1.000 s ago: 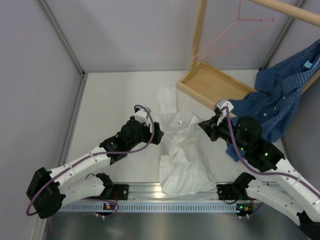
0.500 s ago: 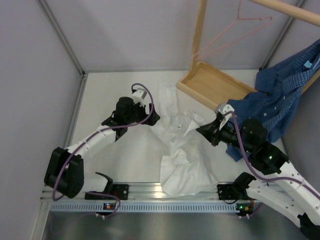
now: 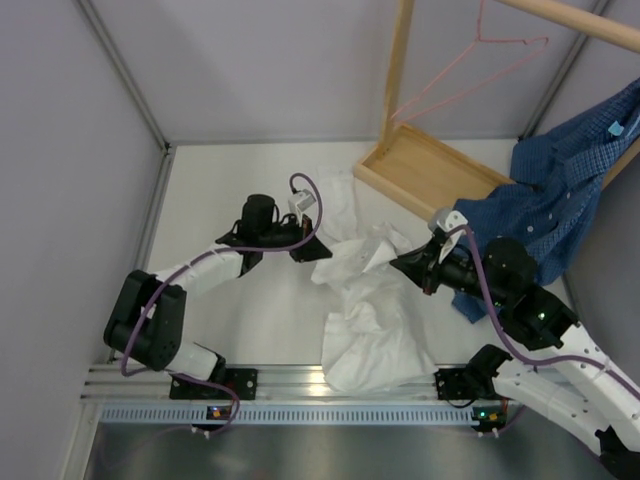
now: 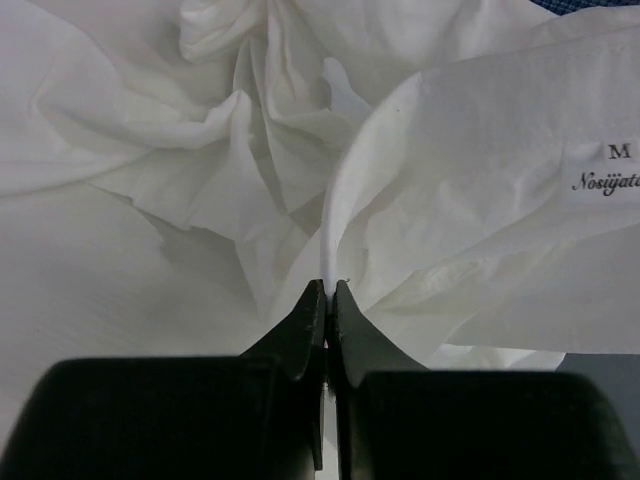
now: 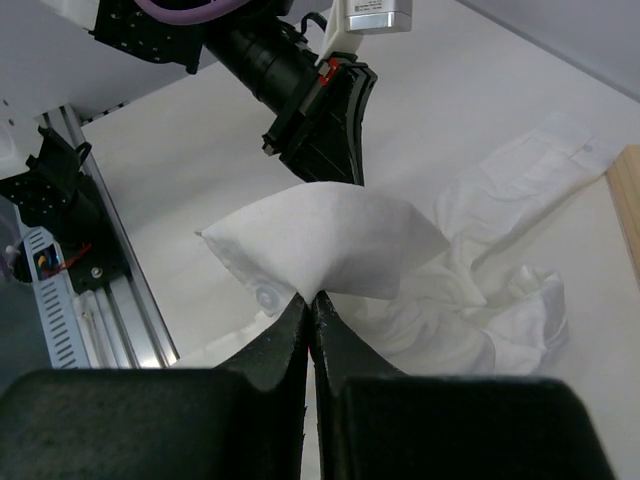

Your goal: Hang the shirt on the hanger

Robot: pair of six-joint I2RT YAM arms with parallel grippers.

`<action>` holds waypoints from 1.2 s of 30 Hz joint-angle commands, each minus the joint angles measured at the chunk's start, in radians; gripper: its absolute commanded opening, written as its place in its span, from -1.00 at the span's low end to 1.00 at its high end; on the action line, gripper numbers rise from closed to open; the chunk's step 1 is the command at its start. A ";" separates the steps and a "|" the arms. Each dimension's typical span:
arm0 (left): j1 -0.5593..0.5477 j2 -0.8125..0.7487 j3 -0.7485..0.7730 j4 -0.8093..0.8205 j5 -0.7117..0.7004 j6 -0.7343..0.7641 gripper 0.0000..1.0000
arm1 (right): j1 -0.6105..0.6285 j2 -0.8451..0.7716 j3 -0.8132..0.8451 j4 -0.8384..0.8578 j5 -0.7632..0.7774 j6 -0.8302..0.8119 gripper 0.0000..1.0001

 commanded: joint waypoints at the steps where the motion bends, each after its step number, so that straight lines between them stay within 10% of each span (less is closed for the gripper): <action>1: 0.001 0.004 0.056 0.033 -0.051 -0.014 -1.00 | 0.001 -0.028 0.021 0.070 0.003 0.002 -1.00; 13: -0.008 -0.398 0.476 -0.377 -0.919 0.027 -1.00 | 0.001 0.171 0.284 0.237 0.013 -0.108 -1.00; 20: -0.008 -0.375 0.975 -0.571 -0.811 0.061 -1.00 | 0.001 0.368 0.625 0.223 -0.047 -0.117 -1.00; 24: -0.041 -0.473 0.645 -0.447 -0.632 -0.063 -1.00 | 0.001 0.238 0.448 0.223 0.094 -0.107 -1.00; 30: -0.308 -0.562 0.060 -0.168 -0.980 -0.134 -1.00 | 0.001 -0.017 -0.064 0.240 0.168 0.114 -0.94; 32: -0.368 -0.556 -0.089 -0.093 -1.066 -0.198 -1.00 | 0.001 -0.068 -0.216 0.237 0.149 0.218 -0.42; 33: -0.371 -0.541 -0.118 -0.073 -1.077 -0.226 -1.00 | 0.001 -0.121 -0.293 0.234 0.146 0.272 0.33; 36: -0.373 -0.521 -0.171 -0.089 -1.149 -0.301 -1.00 | 0.001 -0.210 -0.326 0.170 0.160 0.306 0.88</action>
